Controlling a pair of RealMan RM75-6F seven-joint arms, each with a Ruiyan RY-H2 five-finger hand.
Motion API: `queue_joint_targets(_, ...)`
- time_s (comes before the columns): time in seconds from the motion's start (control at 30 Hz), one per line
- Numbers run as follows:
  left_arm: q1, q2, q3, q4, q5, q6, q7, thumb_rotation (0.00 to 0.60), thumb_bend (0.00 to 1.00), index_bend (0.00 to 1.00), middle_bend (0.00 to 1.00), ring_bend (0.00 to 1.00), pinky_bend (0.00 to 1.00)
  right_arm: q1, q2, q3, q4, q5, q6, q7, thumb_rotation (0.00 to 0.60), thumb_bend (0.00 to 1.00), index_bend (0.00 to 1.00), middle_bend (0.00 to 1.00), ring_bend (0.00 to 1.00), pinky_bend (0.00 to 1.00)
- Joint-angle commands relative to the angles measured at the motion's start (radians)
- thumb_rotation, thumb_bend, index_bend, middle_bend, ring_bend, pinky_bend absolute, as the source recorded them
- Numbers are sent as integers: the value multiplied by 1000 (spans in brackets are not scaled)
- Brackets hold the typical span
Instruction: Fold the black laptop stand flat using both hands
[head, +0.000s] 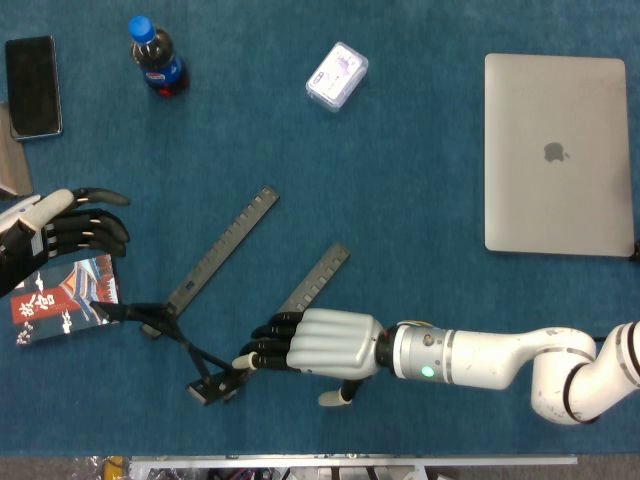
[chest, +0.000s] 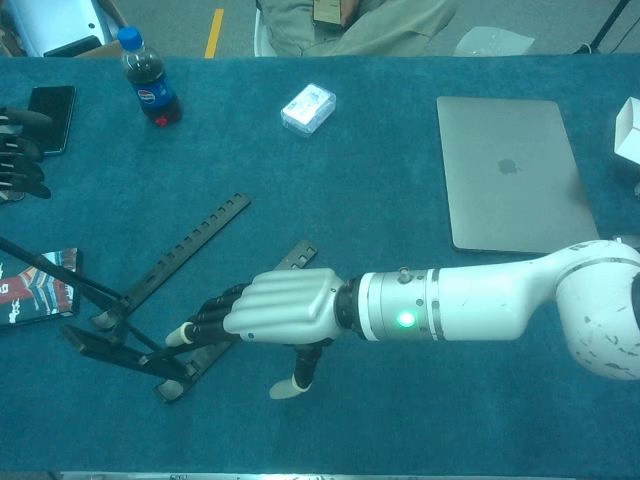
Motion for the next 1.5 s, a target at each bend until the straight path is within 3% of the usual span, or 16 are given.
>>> queue_joint_targets(0.03,2,0,0,-1,2,0,-3,197,251,242,404,348,299,0,-2,-4,0,5,3,-3,600,237,0,75,0,104)
queue_joint_targets(0.67,-10,-2,-14,-17,5,-27,-2,200,251,242,404,348,299,-10,26,-35,-16,10,50,24,600,237,0,75,0,104)
queue_joint_targets(1.27,-3,14,-10,-32,11,-26,8,197,251,235,404,348,299,22,-59,-24,29,31,17,14,600,237,0,75,0,104)
queue_joint_targets(1.5,-4,13,-13,-43,14,-28,12,201,251,235,404,348,299,0,-6,-32,10,36,59,-2,600,237,0,75,0,104)
